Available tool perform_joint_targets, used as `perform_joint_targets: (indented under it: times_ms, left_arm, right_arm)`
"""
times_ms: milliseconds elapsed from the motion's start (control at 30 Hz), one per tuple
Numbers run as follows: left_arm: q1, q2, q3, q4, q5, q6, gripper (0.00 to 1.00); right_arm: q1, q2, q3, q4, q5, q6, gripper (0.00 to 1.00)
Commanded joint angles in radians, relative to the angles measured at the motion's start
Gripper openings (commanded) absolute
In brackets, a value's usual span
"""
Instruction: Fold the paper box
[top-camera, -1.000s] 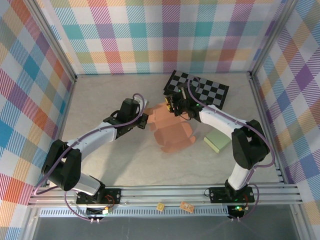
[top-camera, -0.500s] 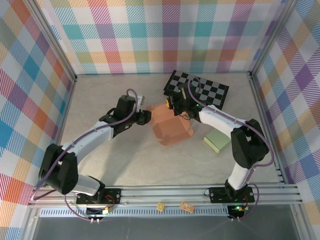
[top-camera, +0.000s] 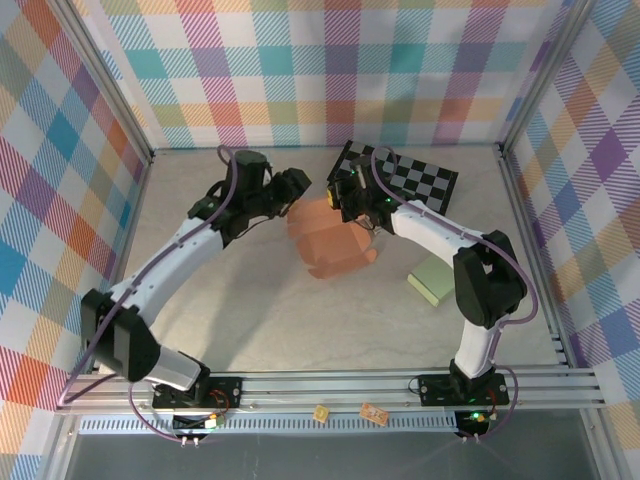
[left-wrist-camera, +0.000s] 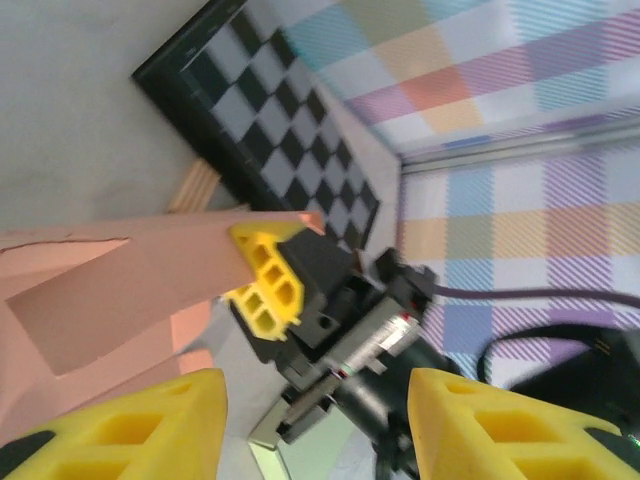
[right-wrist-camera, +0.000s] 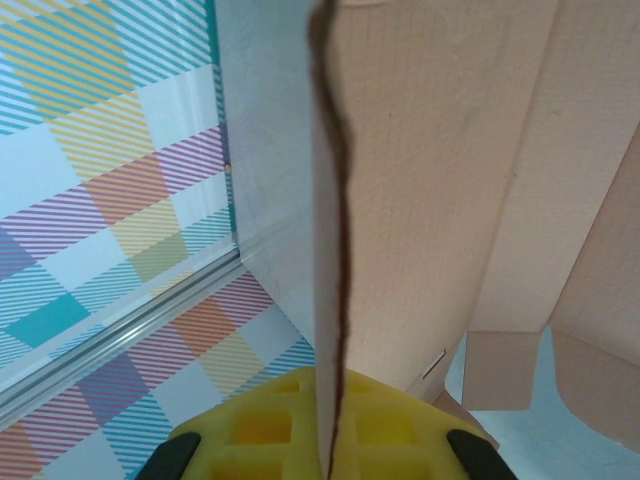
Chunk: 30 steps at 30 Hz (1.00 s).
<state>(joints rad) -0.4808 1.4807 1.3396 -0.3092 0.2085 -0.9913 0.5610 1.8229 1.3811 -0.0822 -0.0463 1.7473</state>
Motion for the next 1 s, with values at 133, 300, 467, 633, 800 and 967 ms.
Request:
perform_joint_targets:
  times_ms: [133,300,467,633,800,967]
  left_arm:
    - [0.004,0.119,0.094,-0.107,0.021,-0.114,0.44]
    - [0.004,0.107,0.067,-0.123,-0.044,-0.121,0.44]
    - [0.002,0.118,0.059,-0.149,-0.046,-0.118,0.46]
    - [0.008,0.127,0.042,-0.130,-0.059,-0.127,0.48]
    - [0.007,0.175,0.062,-0.096,-0.033,-0.146,0.48]
    - [0.004,0.210,0.077,-0.061,-0.009,-0.177,0.48]
  right_arm:
    - [-0.006,0.006,0.022,-0.007,-0.011,0.017,0.00]
    - [-0.005,0.004,0.020,-0.005,-0.015,0.014,0.00]
    - [-0.006,0.009,0.022,0.000,-0.018,0.014,0.00]
    - [-0.006,0.013,0.024,0.008,-0.027,0.013,0.00]
    - [-0.006,0.012,0.025,0.012,-0.027,0.013,0.00]
    - [-0.004,0.011,0.024,0.018,-0.033,0.013,0.00]
